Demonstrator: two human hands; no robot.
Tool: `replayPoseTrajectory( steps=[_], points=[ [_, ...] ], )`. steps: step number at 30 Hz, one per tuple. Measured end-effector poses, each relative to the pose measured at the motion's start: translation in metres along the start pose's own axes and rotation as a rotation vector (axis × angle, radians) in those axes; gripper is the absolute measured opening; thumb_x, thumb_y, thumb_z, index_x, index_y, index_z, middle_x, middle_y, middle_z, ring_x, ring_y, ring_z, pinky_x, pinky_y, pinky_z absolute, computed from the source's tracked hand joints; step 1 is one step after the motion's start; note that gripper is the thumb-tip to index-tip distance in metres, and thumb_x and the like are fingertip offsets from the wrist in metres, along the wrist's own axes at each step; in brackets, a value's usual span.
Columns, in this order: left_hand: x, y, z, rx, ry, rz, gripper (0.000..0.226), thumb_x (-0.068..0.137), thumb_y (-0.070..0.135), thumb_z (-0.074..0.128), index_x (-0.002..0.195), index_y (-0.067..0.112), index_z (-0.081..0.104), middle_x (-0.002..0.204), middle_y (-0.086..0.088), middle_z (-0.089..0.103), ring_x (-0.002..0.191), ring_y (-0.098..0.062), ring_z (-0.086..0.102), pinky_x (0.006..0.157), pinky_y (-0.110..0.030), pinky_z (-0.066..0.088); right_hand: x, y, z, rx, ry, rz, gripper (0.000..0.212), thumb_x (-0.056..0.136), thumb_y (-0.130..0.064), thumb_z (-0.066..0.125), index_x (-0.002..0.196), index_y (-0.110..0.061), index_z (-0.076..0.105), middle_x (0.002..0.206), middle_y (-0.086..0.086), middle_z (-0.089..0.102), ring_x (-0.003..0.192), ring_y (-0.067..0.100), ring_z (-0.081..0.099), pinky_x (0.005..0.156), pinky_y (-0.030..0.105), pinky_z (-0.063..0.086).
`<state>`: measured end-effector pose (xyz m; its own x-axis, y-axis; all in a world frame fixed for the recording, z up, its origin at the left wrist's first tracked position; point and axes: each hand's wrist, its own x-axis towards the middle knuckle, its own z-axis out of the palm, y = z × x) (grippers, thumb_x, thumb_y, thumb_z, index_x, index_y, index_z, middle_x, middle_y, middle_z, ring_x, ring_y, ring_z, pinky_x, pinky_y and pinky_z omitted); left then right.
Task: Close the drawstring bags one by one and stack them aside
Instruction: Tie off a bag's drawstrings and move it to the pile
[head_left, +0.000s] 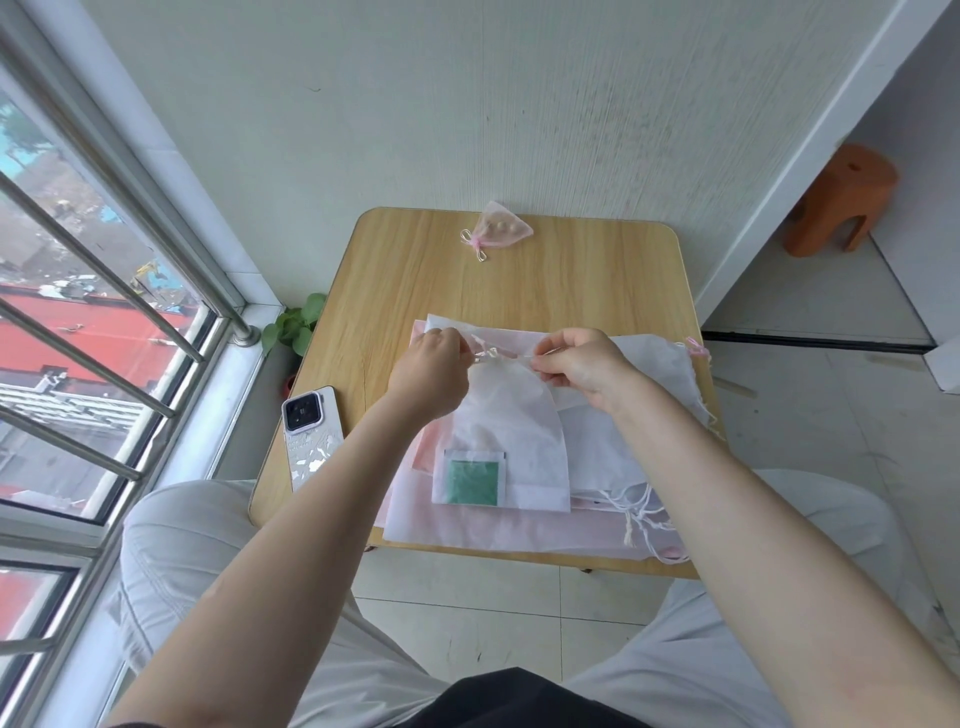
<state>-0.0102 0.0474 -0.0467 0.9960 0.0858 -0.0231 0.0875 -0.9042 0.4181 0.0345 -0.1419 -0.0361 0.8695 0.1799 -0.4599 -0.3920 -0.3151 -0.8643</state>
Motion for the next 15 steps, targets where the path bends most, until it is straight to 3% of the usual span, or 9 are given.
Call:
replayPoseTrajectory(
  steps=[3, 6, 9, 11, 13, 15],
  points=[
    [0.002, -0.007, 0.001, 0.053, -0.045, -0.031, 0.019, 0.097, 0.015, 0.044, 0.093, 0.002, 0.056, 0.084, -0.003, 0.049, 0.089, -0.033, 0.054, 0.050, -0.027, 0.027, 0.001, -0.003, 0.002, -0.153, 0.054, -0.030, 0.017, 0.084, 0.002, 0.067, 0.079, -0.013, 0.060, 0.072, 0.003, 0.060, 0.060, 0.013, 0.055, 0.059, 0.023, 0.048],
    [0.003, -0.007, -0.002, 0.112, -0.037, -0.039, 0.020, 0.100, 0.020, 0.043, 0.096, 0.005, 0.055, 0.098, -0.007, 0.056, 0.087, -0.023, 0.048, 0.061, -0.031, 0.036, 0.003, -0.010, 0.002, -0.165, 0.075, -0.043, 0.018, 0.086, 0.002, 0.064, 0.078, -0.013, 0.059, 0.071, 0.003, 0.058, 0.059, 0.012, 0.053, 0.057, 0.022, 0.047],
    [0.005, -0.004, -0.005, 0.144, -0.028, -0.040, 0.021, 0.101, 0.023, 0.043, 0.093, 0.006, 0.053, 0.095, -0.006, 0.051, 0.090, -0.024, 0.049, 0.065, -0.034, 0.037, 0.007, -0.013, 0.002, -0.163, 0.111, -0.055, 0.017, 0.085, 0.001, 0.064, 0.079, -0.013, 0.057, 0.071, 0.003, 0.059, 0.058, 0.012, 0.055, 0.057, 0.022, 0.047],
    [0.011, -0.003, -0.010, 0.036, -0.043, -0.018, 0.020, 0.098, 0.028, 0.051, 0.096, 0.011, 0.061, 0.100, -0.003, 0.056, 0.093, -0.021, 0.054, 0.071, -0.034, 0.045, 0.009, -0.016, 0.001, -0.140, 0.117, -0.065, 0.016, 0.085, 0.001, 0.064, 0.084, -0.013, 0.057, 0.073, 0.004, 0.060, 0.058, 0.012, 0.057, 0.057, 0.023, 0.049],
    [0.018, 0.001, -0.021, -0.160, -0.151, 0.048, 0.022, 0.091, 0.038, 0.063, 0.104, 0.020, 0.066, 0.106, 0.003, 0.059, 0.093, -0.012, 0.057, 0.082, -0.029, 0.048, 0.010, -0.022, -0.001, -0.113, 0.070, -0.095, 0.017, 0.084, 0.001, 0.066, 0.093, -0.009, 0.058, 0.075, 0.006, 0.063, 0.059, 0.013, 0.060, 0.057, 0.024, 0.050],
    [0.025, 0.011, -0.034, -0.247, -0.356, 0.102, 0.045, 0.082, 0.047, 0.072, 0.121, 0.026, 0.062, 0.114, 0.008, 0.057, 0.095, -0.008, 0.055, 0.084, -0.024, 0.044, 0.009, -0.031, -0.002, -0.095, 0.017, -0.140, 0.020, 0.083, 0.002, 0.069, 0.098, -0.006, 0.059, 0.075, 0.007, 0.065, 0.057, 0.014, 0.061, 0.054, 0.024, 0.048]
  ],
)
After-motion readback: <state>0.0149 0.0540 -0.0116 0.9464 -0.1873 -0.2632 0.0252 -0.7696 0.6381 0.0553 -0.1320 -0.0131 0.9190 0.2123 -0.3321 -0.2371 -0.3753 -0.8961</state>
